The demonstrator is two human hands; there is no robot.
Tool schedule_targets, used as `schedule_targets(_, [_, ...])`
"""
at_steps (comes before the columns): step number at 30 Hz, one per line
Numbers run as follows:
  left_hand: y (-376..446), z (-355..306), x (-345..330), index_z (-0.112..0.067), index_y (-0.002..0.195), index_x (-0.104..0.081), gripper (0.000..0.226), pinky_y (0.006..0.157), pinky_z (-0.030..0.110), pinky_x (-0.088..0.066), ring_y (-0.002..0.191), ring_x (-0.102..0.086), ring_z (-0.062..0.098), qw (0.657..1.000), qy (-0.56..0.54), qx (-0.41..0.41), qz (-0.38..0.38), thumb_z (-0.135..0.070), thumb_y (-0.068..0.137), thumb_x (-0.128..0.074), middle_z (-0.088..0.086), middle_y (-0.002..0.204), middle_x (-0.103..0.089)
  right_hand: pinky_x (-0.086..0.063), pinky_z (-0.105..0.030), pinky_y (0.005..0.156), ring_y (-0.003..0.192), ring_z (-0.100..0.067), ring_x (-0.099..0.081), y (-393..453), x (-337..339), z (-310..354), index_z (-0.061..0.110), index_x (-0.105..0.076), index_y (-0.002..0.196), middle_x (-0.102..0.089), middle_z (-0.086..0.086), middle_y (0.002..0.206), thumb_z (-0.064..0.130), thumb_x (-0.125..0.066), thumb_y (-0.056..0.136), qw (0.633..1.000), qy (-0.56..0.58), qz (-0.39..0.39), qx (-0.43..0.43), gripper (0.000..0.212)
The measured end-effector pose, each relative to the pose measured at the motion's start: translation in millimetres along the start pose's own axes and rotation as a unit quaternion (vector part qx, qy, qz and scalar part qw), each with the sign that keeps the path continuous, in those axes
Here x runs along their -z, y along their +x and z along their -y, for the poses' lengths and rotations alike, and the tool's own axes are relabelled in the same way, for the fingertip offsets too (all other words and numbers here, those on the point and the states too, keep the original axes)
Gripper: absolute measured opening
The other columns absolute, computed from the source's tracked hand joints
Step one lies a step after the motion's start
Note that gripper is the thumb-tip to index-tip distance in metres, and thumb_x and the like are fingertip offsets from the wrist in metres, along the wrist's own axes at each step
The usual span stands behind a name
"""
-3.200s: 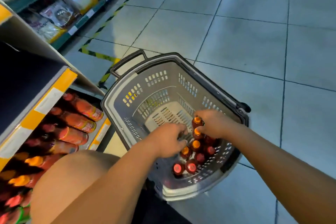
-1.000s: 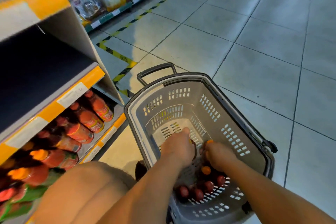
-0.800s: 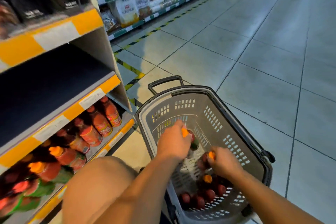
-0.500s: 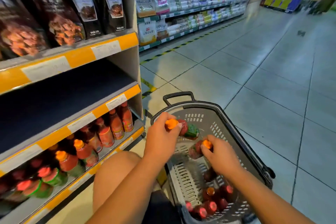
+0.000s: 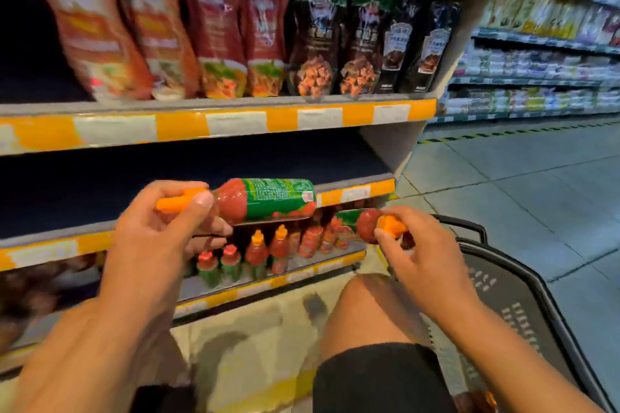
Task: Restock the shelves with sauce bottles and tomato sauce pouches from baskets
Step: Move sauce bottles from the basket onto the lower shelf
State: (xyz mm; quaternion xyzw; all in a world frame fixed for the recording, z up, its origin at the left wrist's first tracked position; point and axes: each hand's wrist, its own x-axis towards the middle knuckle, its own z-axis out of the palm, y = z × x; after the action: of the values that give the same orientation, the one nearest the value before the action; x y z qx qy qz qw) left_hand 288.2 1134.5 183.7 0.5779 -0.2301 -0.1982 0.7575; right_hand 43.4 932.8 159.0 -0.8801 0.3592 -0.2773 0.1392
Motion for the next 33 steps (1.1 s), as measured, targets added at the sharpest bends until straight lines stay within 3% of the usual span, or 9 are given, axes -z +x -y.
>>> schedule_targets(7, [4,-1,143,-0.023,0.108,-0.069,0.047,0.056,0.018,-0.057,0.065,-0.072,0.017,0.987,0.069,-0.017,-0.142,-0.054,0.073,-0.073,0.014,0.081,-0.071,-0.045,-0.029,0.089,0.105,-0.012,-0.058,32,-76,98,0.031,-0.064,0.12,-0.065,0.013,0.112,0.038,-0.061,0.095,0.985,0.068,0.08,0.134,0.026])
schedule_targets(12, [0,25,210,-0.009,0.113,-0.066,0.016,0.057,0.019,-0.059,0.06,-0.071,0.016,0.969,0.086,0.0,-0.232,-0.017,0.099,-0.067,0.022,0.084,-0.069,-0.05,-0.035,0.091,0.106,-0.009,-0.059,39,-149,141,0.035,-0.064,0.121,-0.066,0.017,0.112,0.04,-0.062,0.097,0.968,0.089,0.171,0.162,0.024])
schedule_targets(16, [-8,55,243,-0.018,0.108,-0.067,0.012,0.071,0.034,-0.065,0.075,-0.077,0.028,0.951,0.102,0.04,-0.288,-0.016,0.098,-0.07,0.015,0.085,-0.075,-0.049,-0.029,0.087,0.103,-0.005,-0.059,39,-201,158,0.037,-0.064,0.12,-0.066,0.018,0.111,0.039,-0.065,0.098,0.959,0.087,0.224,0.152,0.023])
schedule_targets(20, [-9,97,261,-0.02,0.103,-0.066,0.011,0.063,0.03,-0.063,0.072,-0.076,0.027,0.946,0.078,0.084,-0.304,-0.013,0.097,-0.072,0.016,0.078,-0.074,-0.048,-0.027,0.08,0.096,-0.007,-0.062,39,-248,162,0.035,-0.067,0.117,-0.069,0.016,0.106,0.038,-0.066,0.098,0.953,0.092,0.258,0.131,0.02])
schedule_targets(23, [-3,135,267,-0.019,0.098,-0.064,0.016,0.055,0.028,-0.059,0.062,-0.073,0.02,0.944,0.073,0.109,-0.302,-0.005,0.095,-0.071,0.014,0.071,-0.07,-0.054,-0.035,0.089,0.101,-0.007,-0.064,39,-279,158,0.036,-0.068,0.119,-0.07,0.016,0.111,0.034,-0.068,0.097,0.944,0.095,0.295,0.109,0.022])
schedule_targets(26, [6,174,272,-0.019,0.092,-0.062,0.016,0.059,0.035,-0.06,0.066,-0.074,0.026,0.942,0.104,0.139,-0.286,-0.008,0.094,-0.073,0.011,0.071,-0.071,-0.052,-0.035,0.095,0.106,-0.005,-0.064,39,-300,153,0.048,-0.068,0.112,-0.07,0.018,0.113,0.025,-0.072,0.095,0.927,0.123,0.343,0.094,0.03])
schedule_targets(29, [15,205,274,-0.016,0.095,-0.062,0.015,0.066,0.046,-0.062,0.069,-0.074,0.027,0.939,0.139,0.166,-0.268,-0.013,0.093,-0.076,0.015,0.078,-0.072,-0.047,-0.032,0.097,0.109,-0.007,-0.062,43,-319,152,0.057,-0.062,0.108,-0.069,0.019,0.113,0.037,-0.067,0.089,0.917,0.135,0.371,0.059,0.028])
schedule_targets(31, [22,220,272,-0.018,0.097,-0.062,0.018,0.07,0.054,-0.063,0.071,-0.075,0.025,0.94,0.159,0.173,-0.247,-0.02,0.09,-0.079,0.012,0.078,-0.073,-0.046,-0.024,0.092,0.1,0.002,-0.061,48,-331,153,0.053,-0.063,0.107,-0.067,0.022,0.107,0.04,-0.063,0.086,0.91,0.147,0.387,0.028,0.024])
schedule_targets(33, [29,233,269,-0.024,0.096,-0.064,0.022,0.072,0.055,-0.061,0.073,-0.073,0.027,0.939,0.181,0.176,-0.235,-0.034,0.083,-0.079,0.008,0.076,-0.073,-0.041,-0.006,0.081,0.089,0.013,-0.059,52,-343,151,0.045,-0.065,0.109,-0.064,0.021,0.101,0.027,-0.07,0.094,0.903,0.146,0.404,0.017,0.024])
